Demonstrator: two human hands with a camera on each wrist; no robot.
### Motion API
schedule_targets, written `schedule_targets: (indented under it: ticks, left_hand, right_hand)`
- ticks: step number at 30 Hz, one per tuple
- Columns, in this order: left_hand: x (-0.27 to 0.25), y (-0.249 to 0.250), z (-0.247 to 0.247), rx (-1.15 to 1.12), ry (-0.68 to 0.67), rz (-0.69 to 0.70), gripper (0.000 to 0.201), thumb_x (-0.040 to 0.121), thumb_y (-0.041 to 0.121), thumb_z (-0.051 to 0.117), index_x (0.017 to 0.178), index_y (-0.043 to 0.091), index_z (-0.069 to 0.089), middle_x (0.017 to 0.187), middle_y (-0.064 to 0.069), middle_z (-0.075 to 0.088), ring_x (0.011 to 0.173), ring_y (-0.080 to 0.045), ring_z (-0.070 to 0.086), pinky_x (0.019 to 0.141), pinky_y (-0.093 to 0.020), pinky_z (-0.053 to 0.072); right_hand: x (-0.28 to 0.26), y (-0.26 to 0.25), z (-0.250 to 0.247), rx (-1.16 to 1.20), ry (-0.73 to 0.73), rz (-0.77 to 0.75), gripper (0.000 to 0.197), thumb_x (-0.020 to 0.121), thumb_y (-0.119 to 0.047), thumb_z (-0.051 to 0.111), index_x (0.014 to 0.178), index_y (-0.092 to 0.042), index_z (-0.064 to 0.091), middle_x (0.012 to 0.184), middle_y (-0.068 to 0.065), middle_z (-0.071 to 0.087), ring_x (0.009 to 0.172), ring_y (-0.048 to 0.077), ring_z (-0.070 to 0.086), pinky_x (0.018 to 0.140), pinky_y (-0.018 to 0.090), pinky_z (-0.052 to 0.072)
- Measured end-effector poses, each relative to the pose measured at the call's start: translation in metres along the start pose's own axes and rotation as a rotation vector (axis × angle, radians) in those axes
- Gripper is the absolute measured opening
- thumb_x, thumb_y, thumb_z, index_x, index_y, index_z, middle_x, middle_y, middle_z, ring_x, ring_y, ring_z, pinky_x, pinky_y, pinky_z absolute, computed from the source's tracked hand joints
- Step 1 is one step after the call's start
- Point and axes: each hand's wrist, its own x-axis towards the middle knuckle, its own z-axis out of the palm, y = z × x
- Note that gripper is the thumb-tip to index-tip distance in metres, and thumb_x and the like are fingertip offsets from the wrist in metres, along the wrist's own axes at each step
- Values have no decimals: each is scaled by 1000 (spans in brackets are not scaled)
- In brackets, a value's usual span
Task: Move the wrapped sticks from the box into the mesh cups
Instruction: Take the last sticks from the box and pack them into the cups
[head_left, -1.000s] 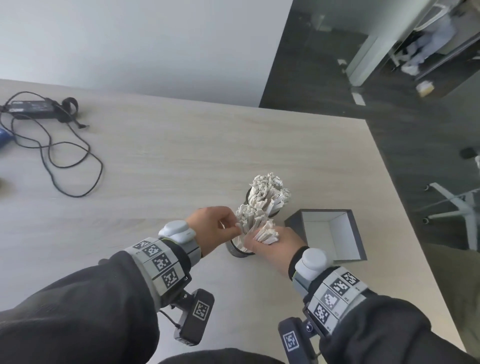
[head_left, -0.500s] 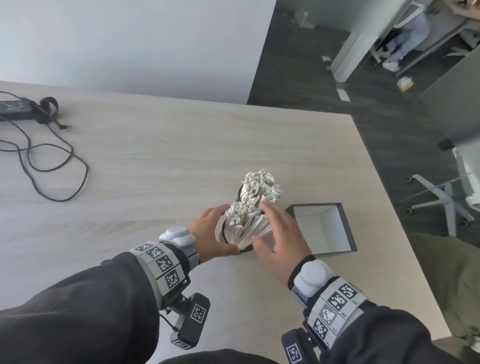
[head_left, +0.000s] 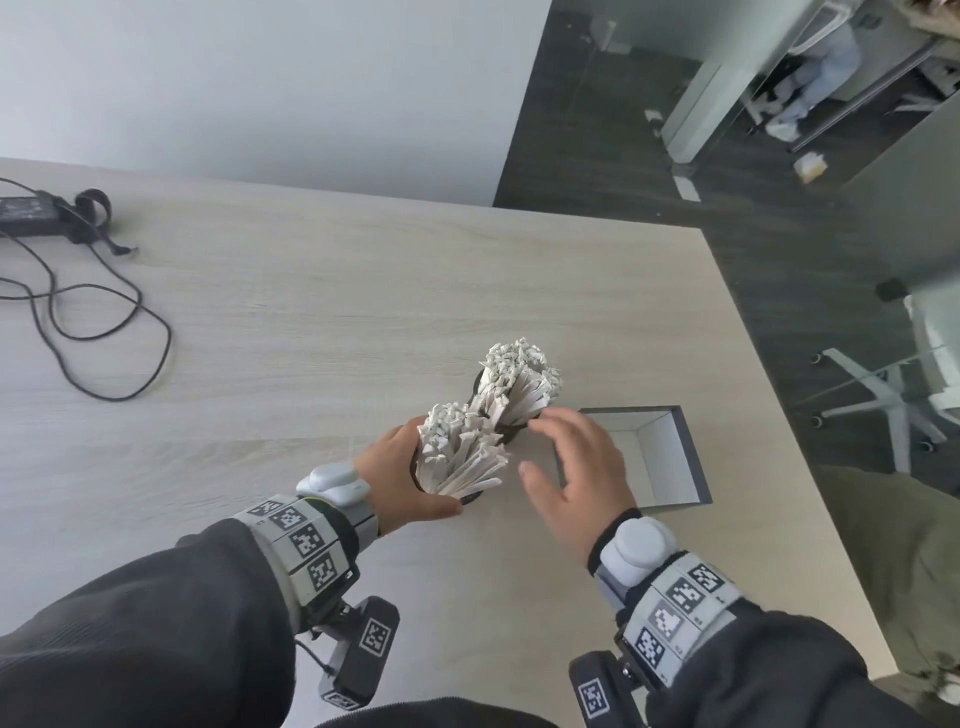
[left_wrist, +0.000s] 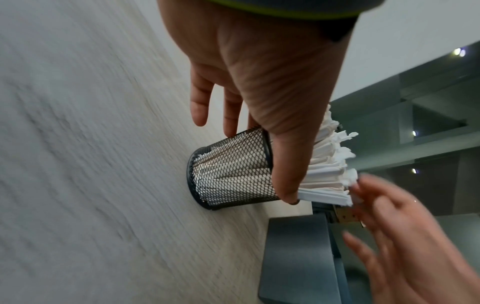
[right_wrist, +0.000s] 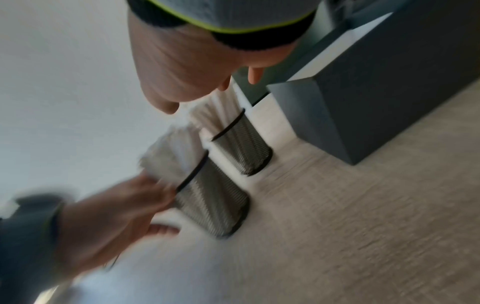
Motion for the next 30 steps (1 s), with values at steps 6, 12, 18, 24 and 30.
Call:
schedule_targets:
  ticks: [6, 12, 18, 24, 30]
  left_hand:
    - [-17, -29, -31, -88, 144, -110, 95, 61, 51, 86, 139, 27, 38, 116, 11, 58, 103, -11, 56, 85, -28, 43]
    - [-8, -41, -45, -122, 251, -184, 91, 61, 52, 86, 132, 28, 34, 111, 7, 61, 100, -15, 59, 80, -32, 45]
    - [11, -33, -40, -120, 292, -170, 72, 62, 50, 87, 111, 31, 38, 103, 8, 59, 94, -17, 60, 71, -31, 45]
    - [24, -33, -43, -110, 282, -177, 74, 58, 59, 84, 111, 36, 38, 105, 9, 61, 92, -15, 62, 77, -39, 54]
    - [27, -29, -44, -66, 262, -229, 71, 58, 62, 81, 108, 32, 39, 102, 7, 62, 87, -16, 63, 73, -39, 54]
  right_hand:
    - [-10, 40, -6, -153, 67, 293, 45, 79, -55, 56, 110, -23, 60, 104, -7, 64, 98, 20, 63, 83, 41, 42]
    - [-29, 63, 0, -204, -169, 334, 57, 82, -59, 56, 130, -34, 41, 94, -16, 64, 81, 10, 65, 92, 41, 41]
    - [-5, 54, 3, -221, -180, 305, 50, 90, -36, 58, 136, -26, 39, 90, -5, 71, 74, 24, 65, 84, 37, 45]
    - [26, 57, 10, -249, -170, 326, 50, 92, -38, 56, 136, -29, 35, 89, -9, 69, 76, 23, 65, 86, 38, 39]
    - [44, 65, 7, -226, -192, 348, 48, 91, -38, 56, 133, -32, 33, 89, -14, 63, 76, 20, 65, 87, 39, 40]
